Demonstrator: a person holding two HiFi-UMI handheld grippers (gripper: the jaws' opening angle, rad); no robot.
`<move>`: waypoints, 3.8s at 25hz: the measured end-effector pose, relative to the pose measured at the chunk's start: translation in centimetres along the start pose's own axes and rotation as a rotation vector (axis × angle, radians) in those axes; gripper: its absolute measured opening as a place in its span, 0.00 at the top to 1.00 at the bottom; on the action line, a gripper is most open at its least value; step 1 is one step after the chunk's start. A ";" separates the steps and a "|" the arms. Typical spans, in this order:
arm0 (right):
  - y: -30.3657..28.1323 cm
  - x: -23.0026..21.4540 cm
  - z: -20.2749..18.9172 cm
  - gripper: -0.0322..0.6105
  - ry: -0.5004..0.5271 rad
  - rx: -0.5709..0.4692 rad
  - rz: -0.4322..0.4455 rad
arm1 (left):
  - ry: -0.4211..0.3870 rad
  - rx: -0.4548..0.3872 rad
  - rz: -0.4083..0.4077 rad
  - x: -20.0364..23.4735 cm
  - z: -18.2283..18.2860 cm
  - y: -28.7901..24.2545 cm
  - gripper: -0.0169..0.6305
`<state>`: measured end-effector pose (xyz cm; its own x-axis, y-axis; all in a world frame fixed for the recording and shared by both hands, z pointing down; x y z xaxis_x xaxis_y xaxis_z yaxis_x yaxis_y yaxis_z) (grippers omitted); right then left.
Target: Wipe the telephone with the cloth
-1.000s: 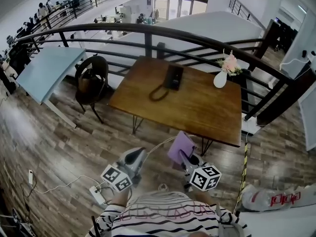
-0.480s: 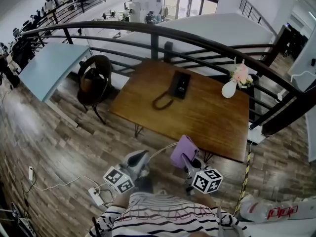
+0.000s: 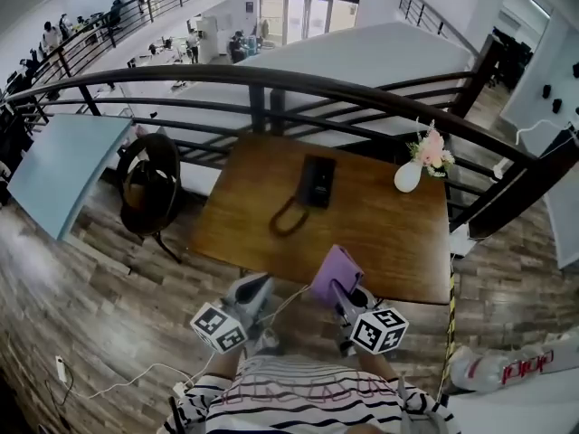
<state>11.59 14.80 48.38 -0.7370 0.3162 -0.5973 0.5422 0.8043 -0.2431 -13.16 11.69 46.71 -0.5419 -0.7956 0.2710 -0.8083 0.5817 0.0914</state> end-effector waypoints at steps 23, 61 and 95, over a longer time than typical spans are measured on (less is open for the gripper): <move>-10.1 -0.6 4.5 0.89 -0.010 -0.098 -0.138 | 0.033 0.020 -0.135 13.1 2.8 -4.9 0.97; -40.0 -20.3 18.3 0.89 0.112 0.185 0.026 | 0.059 0.067 0.216 23.6 1.0 -16.7 0.97; -36.3 -30.1 18.0 0.89 0.062 0.253 -0.245 | 0.084 0.080 0.171 22.8 -0.4 -17.7 0.97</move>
<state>21.34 -32.93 61.45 -0.8763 0.1656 -0.4523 0.4235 0.7122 -0.5598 -11.16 -16.69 51.65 -0.6544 -0.6673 0.3556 -0.7237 0.6891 -0.0386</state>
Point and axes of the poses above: the fingertips, and each gripper's own axes: y backward along the fingers, x to its left, z out of its top, the point moved 8 cm from there along y, backward along the fingers, and after that the axes turned 6 degrees about -y, right-handed, at the moved point
